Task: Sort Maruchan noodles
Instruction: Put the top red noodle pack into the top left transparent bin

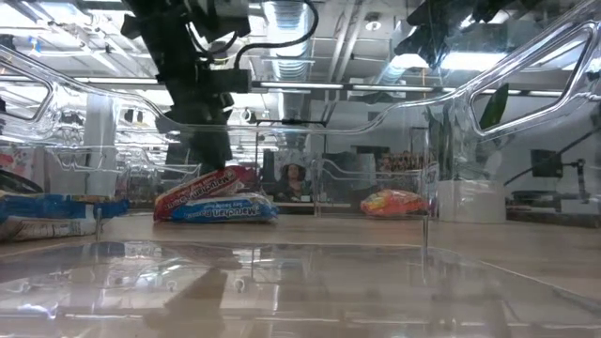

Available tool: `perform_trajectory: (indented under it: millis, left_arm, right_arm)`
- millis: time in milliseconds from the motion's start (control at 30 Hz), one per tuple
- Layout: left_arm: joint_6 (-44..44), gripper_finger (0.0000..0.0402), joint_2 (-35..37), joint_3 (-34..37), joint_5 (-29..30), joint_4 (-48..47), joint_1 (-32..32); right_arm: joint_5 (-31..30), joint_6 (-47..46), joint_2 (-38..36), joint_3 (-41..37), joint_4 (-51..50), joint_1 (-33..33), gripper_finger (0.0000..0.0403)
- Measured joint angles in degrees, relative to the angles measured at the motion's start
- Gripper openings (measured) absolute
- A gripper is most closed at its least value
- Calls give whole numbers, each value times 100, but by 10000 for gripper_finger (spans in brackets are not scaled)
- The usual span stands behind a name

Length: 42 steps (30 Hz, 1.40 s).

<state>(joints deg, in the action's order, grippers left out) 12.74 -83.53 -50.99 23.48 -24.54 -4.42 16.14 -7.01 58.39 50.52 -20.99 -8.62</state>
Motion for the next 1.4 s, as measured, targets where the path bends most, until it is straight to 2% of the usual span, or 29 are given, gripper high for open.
perform_trajectory:
  millis: [133,433,600,833,967,1200,1300,1400]
  left_arm:
    - [12,254,0,57,66,38,-124]
    - [10,254,0,58,-253,54,-370]
    - [156,254,0,59,-482,52,-390]
    - [152,254,-9,59,-471,60,-397]
    - [203,254,-251,66,-492,69,-394]
    - [452,250,-884,55,-186,549,-388]
    - [517,217,-964,53,49,589,-377]
    - [624,139,-955,53,192,572,-366]
  right_arm:
    - [0,-1,0,0,0,0,244]
    - [0,-4,0,0,0,0,244]
    - [0,-4,0,0,0,0,244]
    - [2,-7,0,0,0,0,244]
    - [2,-7,-1,0,-2,0,244]
    - [4,-17,-2,0,-25,5,244]
    - [5,-17,0,0,-44,17,244]
    - [4,-15,0,0,-46,44,244]
